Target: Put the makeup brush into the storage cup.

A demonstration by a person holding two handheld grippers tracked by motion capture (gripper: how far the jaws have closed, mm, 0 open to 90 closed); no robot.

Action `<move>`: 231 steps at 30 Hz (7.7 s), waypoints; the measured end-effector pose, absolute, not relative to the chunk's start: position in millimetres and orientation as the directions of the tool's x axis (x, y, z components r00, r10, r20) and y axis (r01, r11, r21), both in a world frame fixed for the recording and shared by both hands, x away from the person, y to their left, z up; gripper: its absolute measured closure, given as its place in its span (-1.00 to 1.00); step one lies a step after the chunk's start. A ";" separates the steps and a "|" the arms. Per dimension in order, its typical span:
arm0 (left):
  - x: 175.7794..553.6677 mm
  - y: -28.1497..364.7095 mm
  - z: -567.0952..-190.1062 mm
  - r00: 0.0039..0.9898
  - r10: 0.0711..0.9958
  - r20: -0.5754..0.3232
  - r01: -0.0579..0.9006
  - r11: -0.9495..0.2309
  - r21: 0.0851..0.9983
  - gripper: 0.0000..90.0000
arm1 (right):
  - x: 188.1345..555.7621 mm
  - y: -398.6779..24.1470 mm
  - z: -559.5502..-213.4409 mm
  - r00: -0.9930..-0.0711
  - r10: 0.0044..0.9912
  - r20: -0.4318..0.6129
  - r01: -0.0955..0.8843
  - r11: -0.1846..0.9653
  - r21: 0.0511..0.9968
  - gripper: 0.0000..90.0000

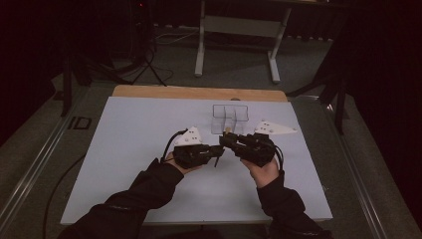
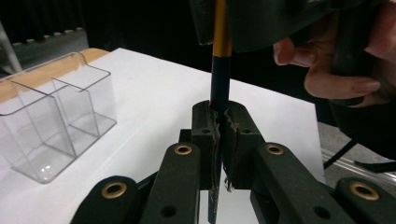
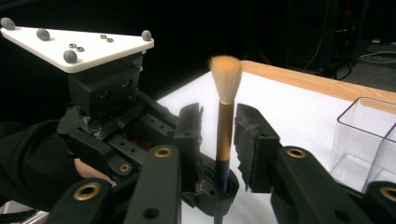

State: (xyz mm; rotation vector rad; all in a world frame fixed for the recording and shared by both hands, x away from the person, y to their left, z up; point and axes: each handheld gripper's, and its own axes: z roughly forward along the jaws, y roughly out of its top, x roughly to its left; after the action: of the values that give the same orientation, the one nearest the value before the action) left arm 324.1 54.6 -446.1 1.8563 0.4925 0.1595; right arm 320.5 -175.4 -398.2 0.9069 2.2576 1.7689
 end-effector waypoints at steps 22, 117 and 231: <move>325.1 51.7 -443.7 0.887 0.437 -0.148 0.292 -0.282 0.914 0.65 | 319.9 -170.0 -394.8 -0.802 0.581 0.136 0.314 0.217 0.924 0.88; 292.0 137.0 -484.2 0.811 0.556 -0.183 0.302 -0.131 0.944 -0.96 | 478.0 -183.5 -368.7 -0.661 0.751 0.012 0.282 0.233 0.931 0.88; 281.9 146.2 -477.1 0.816 0.550 -0.178 0.298 -0.136 0.945 -0.97 | 334.5 -236.7 -448.6 -0.789 0.600 0.133 0.352 0.264 0.898 -0.69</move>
State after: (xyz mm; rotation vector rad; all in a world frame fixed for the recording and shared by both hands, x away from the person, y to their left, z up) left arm 281.9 146.2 -477.1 1.7354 0.6603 0.2471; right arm 334.5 -236.7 -448.6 0.8852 2.2997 1.5383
